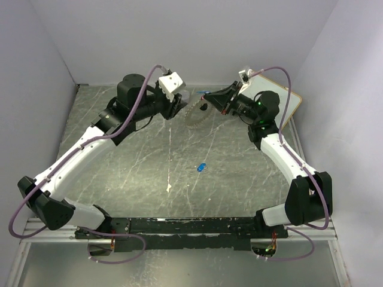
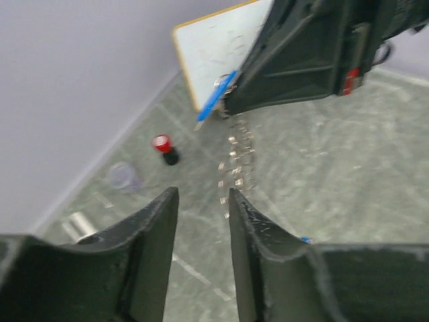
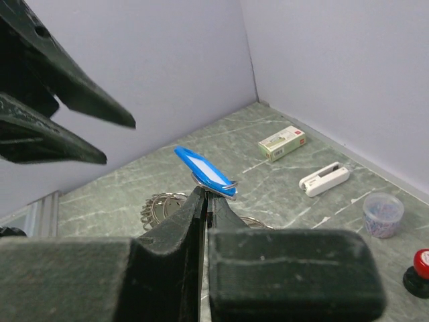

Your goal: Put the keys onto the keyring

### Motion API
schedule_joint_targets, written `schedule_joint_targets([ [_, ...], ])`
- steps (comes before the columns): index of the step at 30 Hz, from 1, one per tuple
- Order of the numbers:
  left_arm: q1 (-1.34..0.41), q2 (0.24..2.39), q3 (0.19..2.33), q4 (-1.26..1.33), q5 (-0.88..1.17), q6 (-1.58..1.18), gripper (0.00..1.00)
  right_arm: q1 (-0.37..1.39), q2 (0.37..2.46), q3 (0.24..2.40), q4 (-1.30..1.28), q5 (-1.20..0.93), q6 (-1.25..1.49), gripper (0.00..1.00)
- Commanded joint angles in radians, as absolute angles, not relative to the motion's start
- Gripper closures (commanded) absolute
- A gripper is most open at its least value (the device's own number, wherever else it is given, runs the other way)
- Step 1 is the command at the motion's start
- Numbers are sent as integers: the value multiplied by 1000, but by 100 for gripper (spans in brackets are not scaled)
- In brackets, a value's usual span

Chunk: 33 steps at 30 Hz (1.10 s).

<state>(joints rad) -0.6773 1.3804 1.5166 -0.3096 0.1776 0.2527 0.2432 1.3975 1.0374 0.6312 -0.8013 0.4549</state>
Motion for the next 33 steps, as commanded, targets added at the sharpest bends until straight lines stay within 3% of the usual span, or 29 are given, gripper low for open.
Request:
schedule_joint_targets([
  [1, -652, 1406, 1519, -221, 415, 60, 57, 226, 1383, 1052, 737, -828, 556, 100],
  [5, -644, 1430, 1531, -196, 515, -8, 40, 221, 1392, 1077, 729, -828, 610, 100],
  [13, -639, 1450, 1534, -158, 560, -59, 35, 219, 1376, 1074, 734, -819, 623, 100],
  [18, -630, 1495, 1564, -154, 627, -117, 38, 219, 1372, 1072, 745, -821, 632, 100],
  [26, -629, 1550, 1589, -135, 625, -176, 53, 219, 1369, 1076, 759, -829, 646, 100],
  [33, -628, 1575, 1604, -138, 593, -209, 53, 219, 1354, 1064, 751, -821, 631, 100],
])
